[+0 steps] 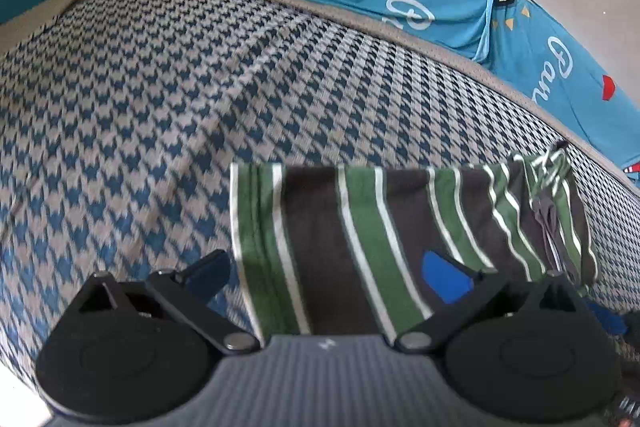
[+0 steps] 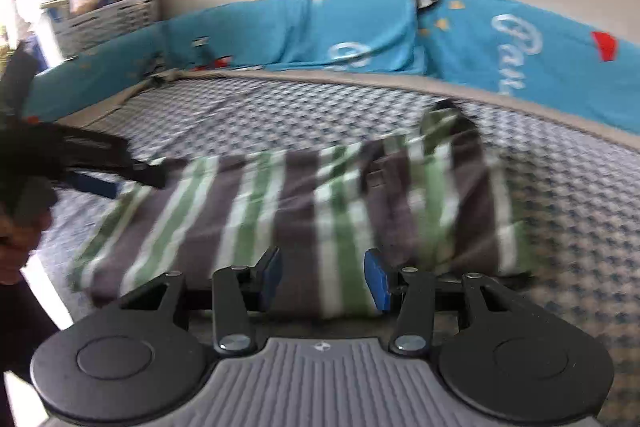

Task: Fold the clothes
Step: 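Move the open right gripper over the folded shirt edge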

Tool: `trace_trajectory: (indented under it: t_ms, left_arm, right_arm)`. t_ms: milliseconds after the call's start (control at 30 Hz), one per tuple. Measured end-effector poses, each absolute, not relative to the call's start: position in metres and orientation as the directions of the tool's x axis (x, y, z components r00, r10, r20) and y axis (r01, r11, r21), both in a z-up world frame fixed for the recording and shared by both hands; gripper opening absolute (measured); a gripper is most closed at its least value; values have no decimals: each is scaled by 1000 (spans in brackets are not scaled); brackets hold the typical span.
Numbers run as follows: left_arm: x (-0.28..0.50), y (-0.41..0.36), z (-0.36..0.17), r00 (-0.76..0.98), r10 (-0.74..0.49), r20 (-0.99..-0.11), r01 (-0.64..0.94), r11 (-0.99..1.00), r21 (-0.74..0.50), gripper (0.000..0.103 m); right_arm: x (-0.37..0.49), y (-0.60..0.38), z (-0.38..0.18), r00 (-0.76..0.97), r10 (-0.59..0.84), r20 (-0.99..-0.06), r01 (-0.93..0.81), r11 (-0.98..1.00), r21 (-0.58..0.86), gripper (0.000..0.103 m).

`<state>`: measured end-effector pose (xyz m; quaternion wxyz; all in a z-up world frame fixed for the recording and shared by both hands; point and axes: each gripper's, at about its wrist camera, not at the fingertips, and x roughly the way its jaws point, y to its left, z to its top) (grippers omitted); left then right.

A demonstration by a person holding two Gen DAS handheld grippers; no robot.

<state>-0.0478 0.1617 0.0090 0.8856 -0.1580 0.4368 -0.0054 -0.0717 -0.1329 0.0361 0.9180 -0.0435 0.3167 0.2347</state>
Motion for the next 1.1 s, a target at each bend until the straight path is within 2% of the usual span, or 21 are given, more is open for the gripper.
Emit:
trace_trajectory:
  t_ms: [367,700,1100]
  left_arm:
    - [-81,160,2,614,-175,-770,-108,947,-301,103]
    - [-91,167,1,603,-219,-767,-112,929,-354,103]
    - [-84,167,2,570,-236,-787,-104,929,-354,103]
  right_arm:
    - [-115,-69,20,540,568,-621,-683,727,71,45]
    - [-145,-17,10,513,595,-619,-816,562,-136,45]
    - [-148,20,-6,551,581,-599,-831,447,-332,45]
